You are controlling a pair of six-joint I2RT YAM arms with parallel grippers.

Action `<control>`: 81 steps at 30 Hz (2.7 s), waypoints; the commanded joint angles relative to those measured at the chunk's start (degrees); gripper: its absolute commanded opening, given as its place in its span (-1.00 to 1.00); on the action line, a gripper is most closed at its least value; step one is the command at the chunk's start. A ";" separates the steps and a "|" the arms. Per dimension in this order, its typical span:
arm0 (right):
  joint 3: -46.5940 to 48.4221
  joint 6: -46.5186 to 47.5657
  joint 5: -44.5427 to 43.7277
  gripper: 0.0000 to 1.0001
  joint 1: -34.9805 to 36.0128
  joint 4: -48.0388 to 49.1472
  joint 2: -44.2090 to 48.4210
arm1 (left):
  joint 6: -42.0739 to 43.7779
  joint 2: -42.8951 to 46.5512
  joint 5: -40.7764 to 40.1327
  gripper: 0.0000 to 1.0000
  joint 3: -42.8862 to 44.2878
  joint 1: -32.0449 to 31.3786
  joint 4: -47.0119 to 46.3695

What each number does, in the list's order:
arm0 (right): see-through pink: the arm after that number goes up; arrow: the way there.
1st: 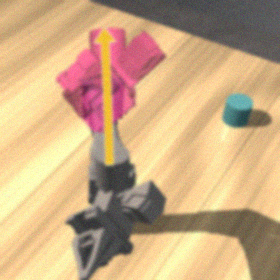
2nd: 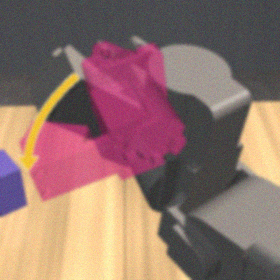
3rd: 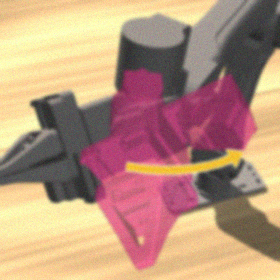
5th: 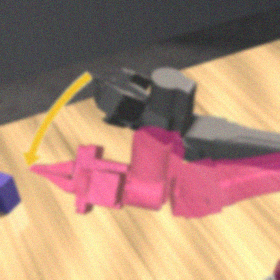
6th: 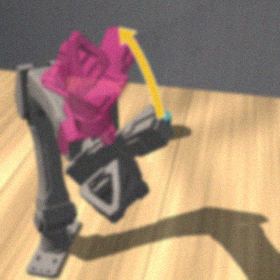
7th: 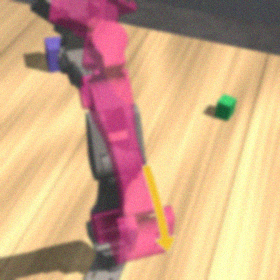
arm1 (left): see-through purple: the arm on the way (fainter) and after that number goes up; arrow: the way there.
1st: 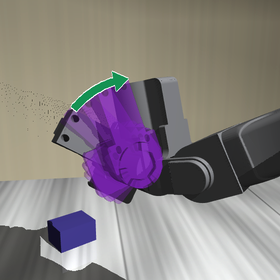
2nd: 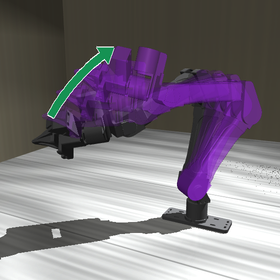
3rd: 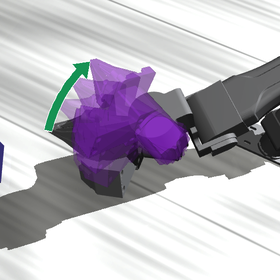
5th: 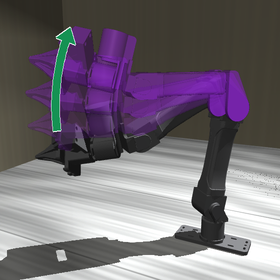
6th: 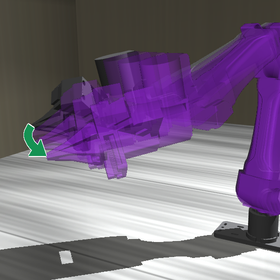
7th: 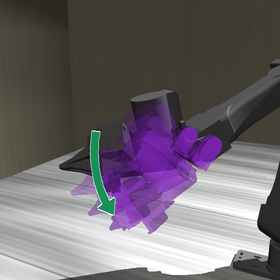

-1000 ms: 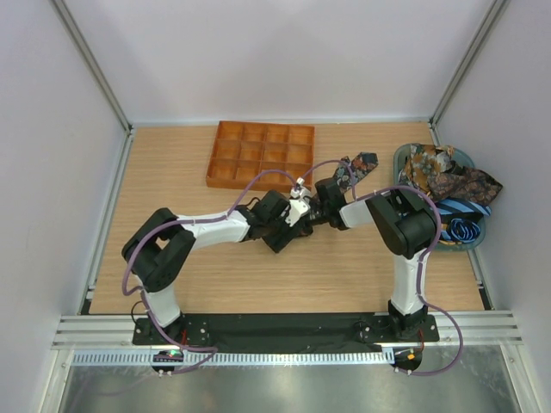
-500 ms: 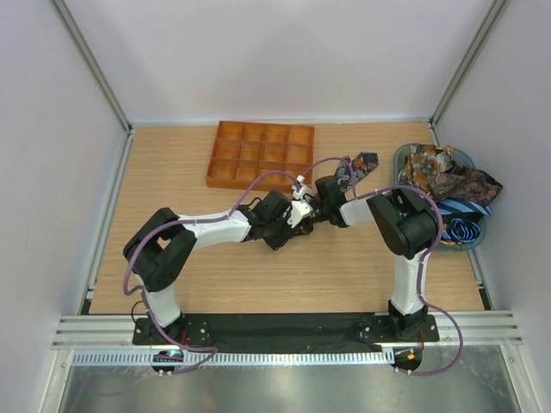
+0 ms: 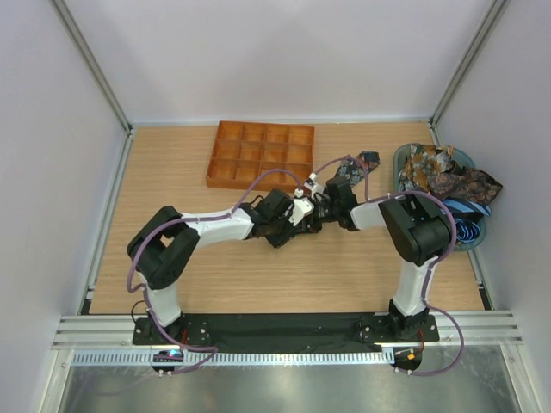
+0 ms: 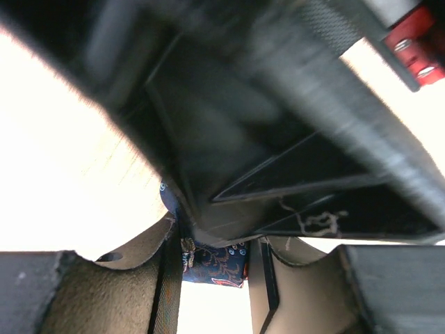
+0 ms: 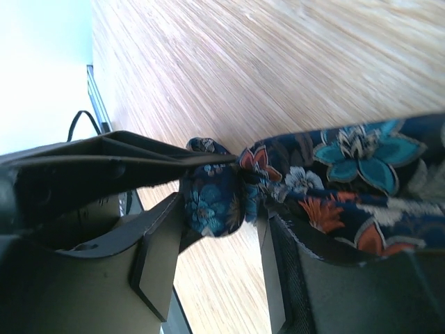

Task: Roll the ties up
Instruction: Roll the tie

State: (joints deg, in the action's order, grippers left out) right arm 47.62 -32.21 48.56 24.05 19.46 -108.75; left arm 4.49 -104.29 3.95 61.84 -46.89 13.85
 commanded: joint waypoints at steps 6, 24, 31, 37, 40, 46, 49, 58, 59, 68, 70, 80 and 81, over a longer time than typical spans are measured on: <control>-7.53 -4.36 -4.60 0.08 -5.49 7.69 10.56 | -1.77 -4.43 -1.57 -0.47 1.87 0.66 5.66; -17.20 10.23 -47.92 -0.07 13.36 -15.41 45.28 | -6.42 -9.88 -0.60 -0.49 12.86 0.75 21.48; -15.63 17.78 -61.64 -0.03 31.56 -17.09 45.13 | -8.80 -12.60 0.45 -0.48 18.30 0.75 28.42; -5.00 25.43 -79.55 0.04 48.33 -22.00 31.60 | -9.33 -14.97 1.50 -0.52 22.09 0.75 32.64; 2.02 27.98 -86.07 0.15 52.13 -26.22 22.75 | -9.41 -16.03 2.20 -0.53 23.32 0.75 34.31; 15.83 30.01 -95.56 0.25 53.20 -38.26 7.88 | -9.41 -16.30 2.47 -0.52 23.76 0.75 35.11; 21.37 31.76 -99.07 0.30 53.20 -43.36 3.29 | -9.41 -16.30 2.82 -0.52 24.37 0.75 35.81; 32.36 36.51 -104.62 0.38 53.29 -52.76 -9.19 | -9.68 -18.14 3.96 -0.53 27.36 0.66 39.32; 33.06 36.77 -105.76 0.38 53.29 -53.38 -10.16 | -9.59 -18.32 3.88 -0.53 27.71 0.84 39.50; 36.49 37.57 -107.88 0.40 52.85 -55.94 -16.14 | -9.94 -18.93 4.84 -0.52 29.56 0.75 40.99; 36.58 37.74 -107.97 0.40 52.59 -56.11 -17.19 | -9.94 -19.02 4.93 -0.51 30.17 0.75 41.61; 40.18 34.85 -107.53 0.36 51.09 -61.12 -21.50 | -9.85 -20.95 3.18 -0.49 33.51 0.75 47.58; 40.45 34.15 -107.09 0.36 51.01 -61.65 -21.68 | -9.94 -21.13 3.00 -0.49 33.69 0.75 47.85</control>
State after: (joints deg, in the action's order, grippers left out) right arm 86.48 4.75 -61.67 75.59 -38.96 -128.42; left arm -4.58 -123.22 6.52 94.45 -46.26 56.58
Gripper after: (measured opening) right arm 0.681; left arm 0.347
